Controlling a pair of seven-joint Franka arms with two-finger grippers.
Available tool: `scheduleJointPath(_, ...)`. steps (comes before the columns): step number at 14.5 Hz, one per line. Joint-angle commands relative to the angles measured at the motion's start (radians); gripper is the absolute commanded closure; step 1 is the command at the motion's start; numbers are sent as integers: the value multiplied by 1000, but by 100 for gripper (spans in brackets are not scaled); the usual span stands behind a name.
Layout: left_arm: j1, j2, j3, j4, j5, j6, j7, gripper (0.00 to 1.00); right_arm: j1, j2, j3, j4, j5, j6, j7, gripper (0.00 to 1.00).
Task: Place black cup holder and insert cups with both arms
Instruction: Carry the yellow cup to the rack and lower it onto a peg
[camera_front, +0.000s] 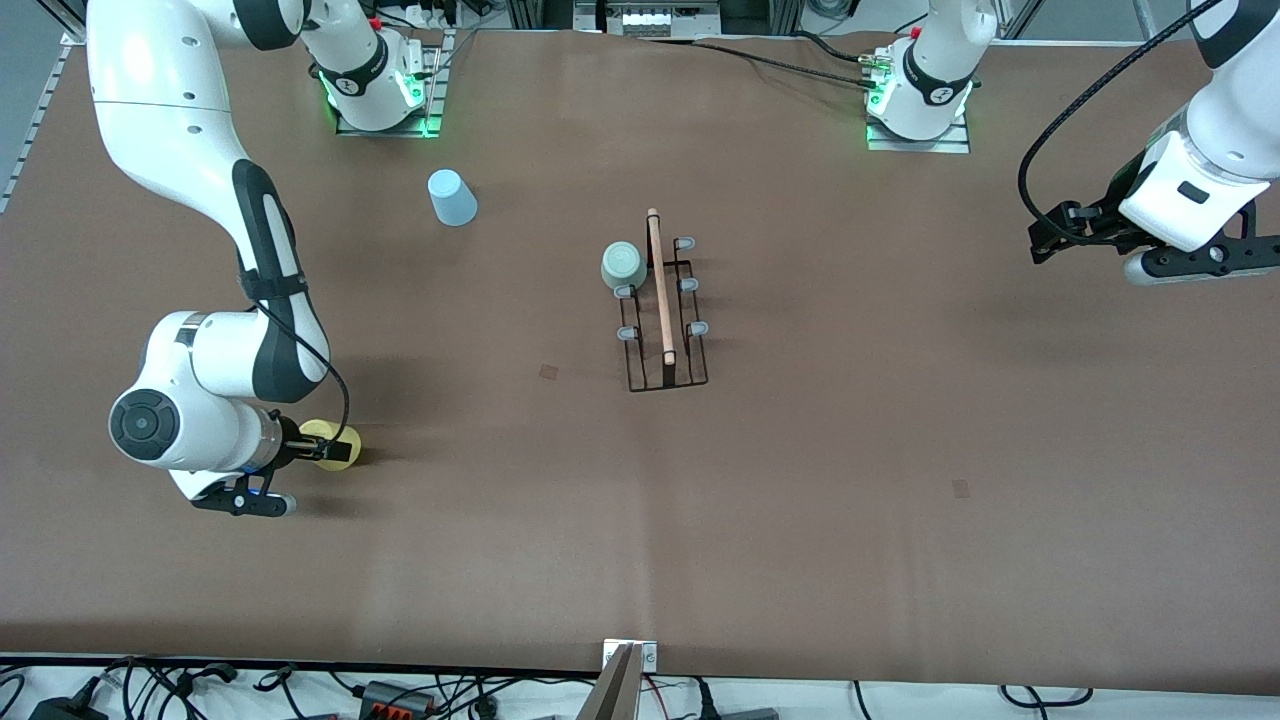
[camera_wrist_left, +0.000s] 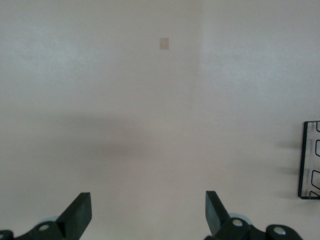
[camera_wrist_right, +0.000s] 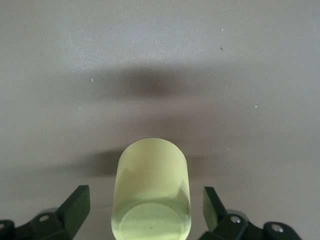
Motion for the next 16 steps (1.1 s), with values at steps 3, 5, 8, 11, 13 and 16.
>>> scheduleJointPath(3, -3, -4, 4, 10, -14, -5, 17, 0, -13, 11, 12, 0, 16, -9, -29, 13)
scheduleJointPath(5, -3, -4, 4, 12, -14, -5, 17, 0, -13, 11, 12, 2, 18, -38, -29, 54)
scheduleJointPath(8, -3, -4, 4, 12, -14, -5, 19, 0, -16, 4, 12, 5, 16, -47, -32, 74)
scheduleJointPath(11, -3, -4, 4, 12, -14, -5, 19, 0, -7, -38, 14, 12, 18, -51, -38, 77)
scheduleJointPath(13, -3, -4, 4, 12, -14, -5, 19, 0, 13, -88, 14, 17, 18, -95, -35, 81)
scheduleJointPath(16, -3, -4, 4, 12, -16, -5, 21, 0, 29, -159, 74, 38, 44, -159, -26, 83)
